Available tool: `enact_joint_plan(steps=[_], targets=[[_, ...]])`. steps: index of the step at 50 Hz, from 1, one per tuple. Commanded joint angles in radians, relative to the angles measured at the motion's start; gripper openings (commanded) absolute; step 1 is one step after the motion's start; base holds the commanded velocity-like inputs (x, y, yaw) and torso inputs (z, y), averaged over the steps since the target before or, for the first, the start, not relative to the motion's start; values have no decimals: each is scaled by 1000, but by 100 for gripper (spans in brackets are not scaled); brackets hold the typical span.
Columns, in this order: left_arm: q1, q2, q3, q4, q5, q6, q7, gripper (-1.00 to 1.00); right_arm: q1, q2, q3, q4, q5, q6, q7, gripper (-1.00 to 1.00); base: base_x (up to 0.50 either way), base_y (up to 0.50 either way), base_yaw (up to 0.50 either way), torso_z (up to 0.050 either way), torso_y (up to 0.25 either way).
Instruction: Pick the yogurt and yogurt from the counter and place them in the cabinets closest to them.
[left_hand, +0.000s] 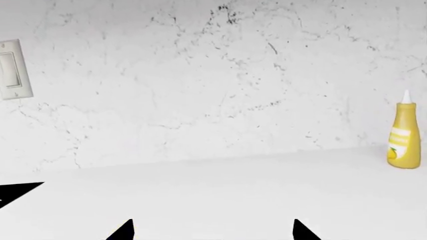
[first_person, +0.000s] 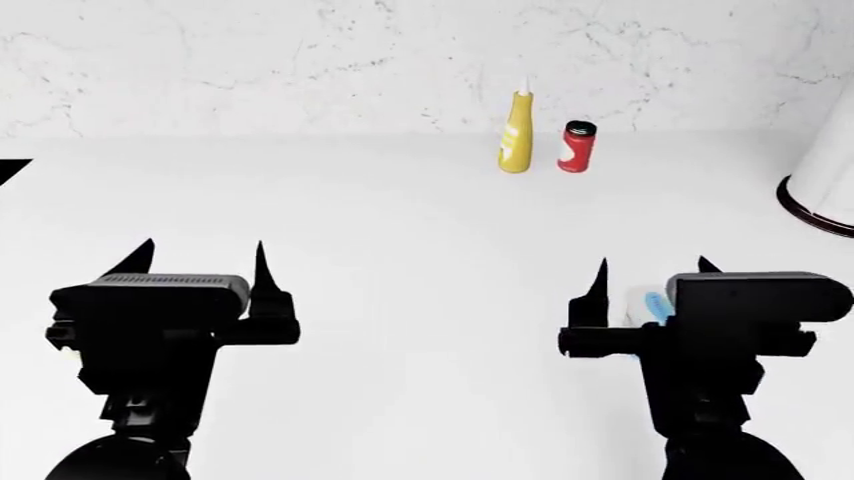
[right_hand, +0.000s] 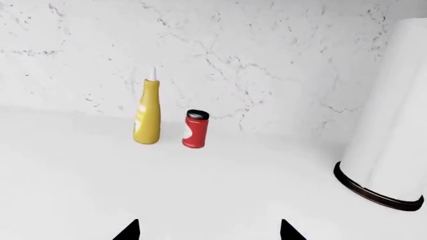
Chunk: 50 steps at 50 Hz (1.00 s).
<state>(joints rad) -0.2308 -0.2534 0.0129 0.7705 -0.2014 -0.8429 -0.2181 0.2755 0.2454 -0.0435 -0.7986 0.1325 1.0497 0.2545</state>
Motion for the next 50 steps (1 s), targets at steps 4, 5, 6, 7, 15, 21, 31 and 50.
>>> enact_joint_plan(steps=[4,5,6,7,15,21,31,50], targets=[[5,-6,12,-11,-1,10,-6,100,-46,10,47,38,4,16,10,100,0,0,0,0,0],[6,-6,12,-11,-1,10,-6,100,-48,10,49,42,5,9,8,100,0,0,0,0,0],[7,-7,12,-10,-2,10,-7,100,-50,10,51,47,7,4,6,100,0,0,0,0,0],[7,-8,12,-9,-2,10,-7,100,-50,10,54,52,9,-1,4,100,0,0,0,0,0],[11,-13,11,-6,-6,9,-10,100,-64,6,73,89,24,-43,-9,100,0,0,0,0,0],[7,-15,15,-10,-6,8,-14,100,-77,1,85,132,31,-84,-16,100,0,0,0,0,0],[-6,-19,19,-8,-10,-6,-18,100,-75,-1,86,201,31,-126,-16,100,0,0,0,0,0],[2,-26,22,-12,-15,6,-26,100,-77,14,67,198,34,-140,-18,-100,0,0,0,0,0]])
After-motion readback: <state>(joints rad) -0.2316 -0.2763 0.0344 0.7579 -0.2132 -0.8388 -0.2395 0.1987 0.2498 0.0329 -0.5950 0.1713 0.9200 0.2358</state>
